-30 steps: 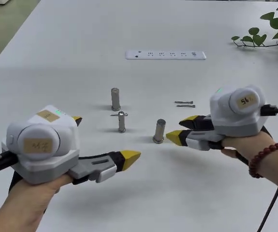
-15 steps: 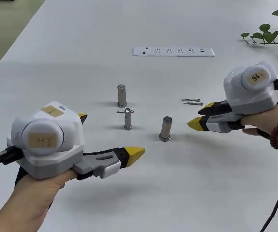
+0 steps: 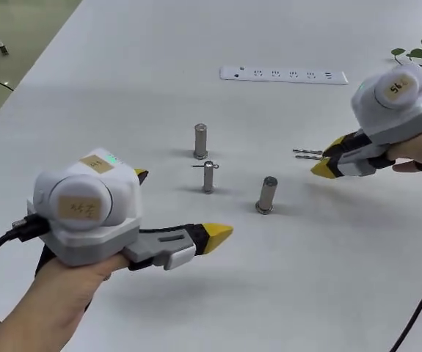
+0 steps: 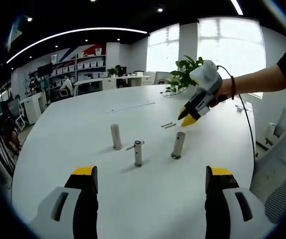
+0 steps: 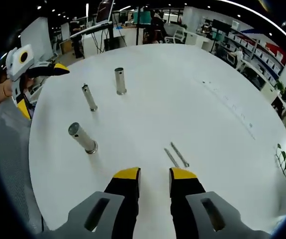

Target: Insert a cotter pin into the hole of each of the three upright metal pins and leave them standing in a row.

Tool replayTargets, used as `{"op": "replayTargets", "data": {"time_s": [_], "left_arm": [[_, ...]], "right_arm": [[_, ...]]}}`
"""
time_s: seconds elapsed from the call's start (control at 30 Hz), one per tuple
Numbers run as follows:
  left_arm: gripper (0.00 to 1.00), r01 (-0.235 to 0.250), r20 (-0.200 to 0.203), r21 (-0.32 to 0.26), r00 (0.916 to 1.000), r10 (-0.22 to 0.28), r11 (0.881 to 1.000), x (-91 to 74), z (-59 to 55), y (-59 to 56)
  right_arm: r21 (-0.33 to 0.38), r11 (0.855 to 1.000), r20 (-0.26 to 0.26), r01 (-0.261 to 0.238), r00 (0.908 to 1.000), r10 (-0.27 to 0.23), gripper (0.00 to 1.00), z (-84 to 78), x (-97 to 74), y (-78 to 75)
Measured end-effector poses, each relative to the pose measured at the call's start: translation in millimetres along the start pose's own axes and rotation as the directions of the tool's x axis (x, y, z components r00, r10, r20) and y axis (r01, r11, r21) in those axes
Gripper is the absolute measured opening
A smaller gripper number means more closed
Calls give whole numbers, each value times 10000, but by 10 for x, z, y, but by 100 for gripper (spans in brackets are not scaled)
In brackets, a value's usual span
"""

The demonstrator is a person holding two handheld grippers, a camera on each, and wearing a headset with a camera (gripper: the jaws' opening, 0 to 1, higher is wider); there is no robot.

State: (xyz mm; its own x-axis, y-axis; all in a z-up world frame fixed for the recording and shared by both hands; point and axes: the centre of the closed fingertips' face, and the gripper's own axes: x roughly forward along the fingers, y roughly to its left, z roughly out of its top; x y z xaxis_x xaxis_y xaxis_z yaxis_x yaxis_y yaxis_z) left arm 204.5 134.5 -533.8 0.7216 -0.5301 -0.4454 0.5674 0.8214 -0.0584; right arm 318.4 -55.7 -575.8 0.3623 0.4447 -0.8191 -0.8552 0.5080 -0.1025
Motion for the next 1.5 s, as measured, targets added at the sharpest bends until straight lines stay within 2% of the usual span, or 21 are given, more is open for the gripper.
{"op": "replayTargets", "data": {"time_s": [0.17,0.27,0.87,1.13,1.3,1.5], "left_arm": [[85,-45,149,96,9999,44,9999,-1,21,17],[85,-33,64,83,10000,32,10000,8,2,23],[80,-56,64,132,10000,55,9999,20,7,30],[80,-58,5,119,10000,58,9999,10,-7,34],[80,-108,19,88,9999,108,9999,-4,-6,47],[80,-143,16,117,9999,143,9998,-14,0,50]], "right_arm": [[-174,9998,-489,-23,9988,15,16,-54,62,-83],[-239,9997,-580,-89,9983,75,13,-64,100,-120],[-623,9970,-1464,-462,9885,366,10,-175,312,-352],[-735,9916,-1952,-1069,9766,908,8,-173,367,-398],[-399,9913,-2243,-1257,9679,1137,7,-179,365,-380],[-937,9855,-2576,-1411,9596,1129,5,-196,360,-364]]}}
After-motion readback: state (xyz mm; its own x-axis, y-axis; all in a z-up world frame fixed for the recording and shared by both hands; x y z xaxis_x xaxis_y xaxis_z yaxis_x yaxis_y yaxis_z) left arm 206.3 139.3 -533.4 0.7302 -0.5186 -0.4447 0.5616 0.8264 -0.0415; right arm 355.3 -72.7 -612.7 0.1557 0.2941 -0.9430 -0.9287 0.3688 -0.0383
